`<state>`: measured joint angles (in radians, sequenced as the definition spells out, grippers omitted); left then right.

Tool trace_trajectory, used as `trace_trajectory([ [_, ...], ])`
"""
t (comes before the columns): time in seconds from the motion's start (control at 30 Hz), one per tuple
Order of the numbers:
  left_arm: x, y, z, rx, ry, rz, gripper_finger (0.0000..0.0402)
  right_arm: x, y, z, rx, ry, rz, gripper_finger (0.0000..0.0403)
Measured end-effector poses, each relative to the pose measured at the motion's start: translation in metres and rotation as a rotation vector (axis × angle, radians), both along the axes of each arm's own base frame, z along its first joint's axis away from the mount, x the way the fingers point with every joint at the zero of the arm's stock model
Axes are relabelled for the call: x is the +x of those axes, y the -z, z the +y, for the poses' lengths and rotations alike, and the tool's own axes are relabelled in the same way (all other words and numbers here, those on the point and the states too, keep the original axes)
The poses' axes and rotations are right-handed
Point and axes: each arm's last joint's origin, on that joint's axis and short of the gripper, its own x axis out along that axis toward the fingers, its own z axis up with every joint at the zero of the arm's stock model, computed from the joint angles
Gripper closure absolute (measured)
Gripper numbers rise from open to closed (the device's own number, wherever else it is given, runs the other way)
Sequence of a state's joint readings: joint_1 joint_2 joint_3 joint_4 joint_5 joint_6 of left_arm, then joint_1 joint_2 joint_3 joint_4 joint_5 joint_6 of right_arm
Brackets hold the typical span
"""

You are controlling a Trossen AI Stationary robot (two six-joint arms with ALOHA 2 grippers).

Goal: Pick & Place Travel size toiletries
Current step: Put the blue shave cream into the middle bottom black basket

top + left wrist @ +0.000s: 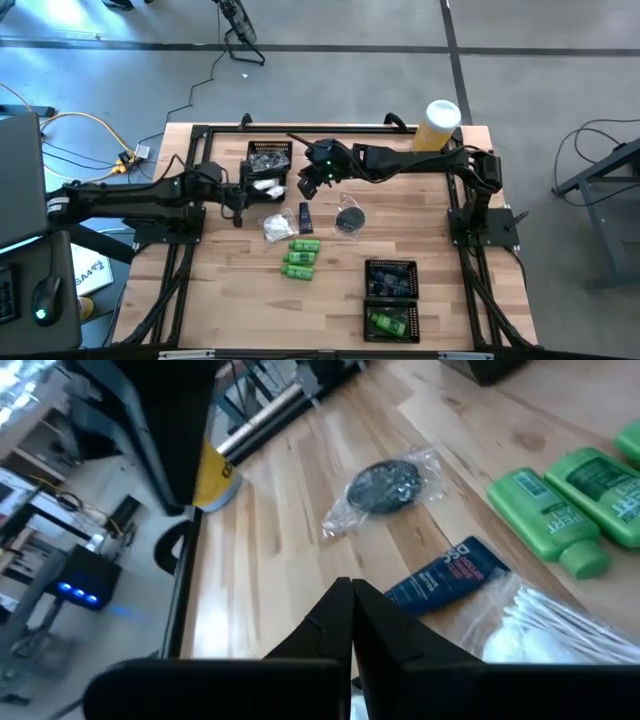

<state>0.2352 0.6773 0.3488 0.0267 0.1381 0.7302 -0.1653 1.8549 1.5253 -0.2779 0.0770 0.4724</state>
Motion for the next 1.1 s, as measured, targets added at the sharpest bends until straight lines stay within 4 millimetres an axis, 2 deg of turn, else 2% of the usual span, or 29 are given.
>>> trace_trajectory([
  [0.17, -0.011, -0.001, -0.003, 0.011, -0.001, -0.051, 0.0402, 0.003, 0.006, 0.014, 0.038, 0.012, 0.024, 0.0369],
  [0.27, -0.016, -0.001, -0.004, 0.01, -0.003, -0.061, 0.0402, 0.006, 0.002, 0.028, 0.025, -0.009, -0.007, 0.0393],
  [0.43, -0.019, -0.004, -0.004, 0.001, -0.006, -0.078, 0.0402, 0.008, 0.0, 0.039, 0.07, 0.029, -0.038, 0.04],
  [0.53, -0.02, -0.005, -0.005, -0.004, -0.008, -0.088, 0.0402, 0.01, 0.004, 0.041, 0.062, 0.043, -0.03, 0.04],
  [0.7, -0.021, -0.004, -0.005, -0.012, -0.01, -0.078, 0.0402, 0.018, 0.029, 0.039, 0.052, 0.09, 0.042, 0.04],
  [0.8, -0.021, -0.003, -0.005, -0.017, -0.01, -0.072, 0.0402, 0.02, 0.037, 0.035, 0.069, 0.089, 0.062, 0.04],
  [1.0, -0.021, -0.003, -0.005, -0.036, -0.015, -0.074, 0.0402, 0.018, 0.04, 0.029, 0.151, 0.062, 0.085, 0.04],
  [1.1, -0.021, -0.004, -0.005, -0.034, -0.015, -0.079, 0.0402, 0.019, 0.03, 0.033, 0.141, 0.054, 0.112, 0.04],
])
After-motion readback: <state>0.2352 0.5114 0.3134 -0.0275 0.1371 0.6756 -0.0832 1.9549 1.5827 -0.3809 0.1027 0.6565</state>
